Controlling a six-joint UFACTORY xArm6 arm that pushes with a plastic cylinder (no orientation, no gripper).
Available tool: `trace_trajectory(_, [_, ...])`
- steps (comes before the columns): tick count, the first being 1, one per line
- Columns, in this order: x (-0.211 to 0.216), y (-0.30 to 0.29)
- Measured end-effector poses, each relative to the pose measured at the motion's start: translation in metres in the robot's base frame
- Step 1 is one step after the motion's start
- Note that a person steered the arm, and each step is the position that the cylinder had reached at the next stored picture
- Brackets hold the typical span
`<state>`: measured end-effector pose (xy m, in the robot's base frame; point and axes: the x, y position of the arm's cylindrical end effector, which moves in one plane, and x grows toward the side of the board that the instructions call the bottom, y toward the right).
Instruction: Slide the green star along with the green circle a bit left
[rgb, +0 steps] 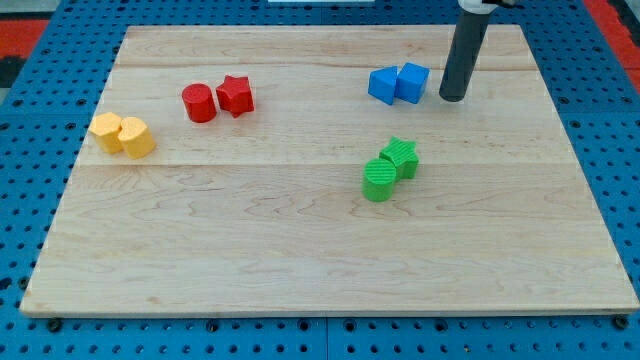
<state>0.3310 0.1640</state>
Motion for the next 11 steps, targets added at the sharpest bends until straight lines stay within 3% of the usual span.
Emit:
trace_trajectory(3, [0.011,0.0])
trace_trajectory(5, [0.025,-0.033])
trace_trajectory(7, [0.101,-0.004])
trace_trajectory(11, [0.106,-0.135])
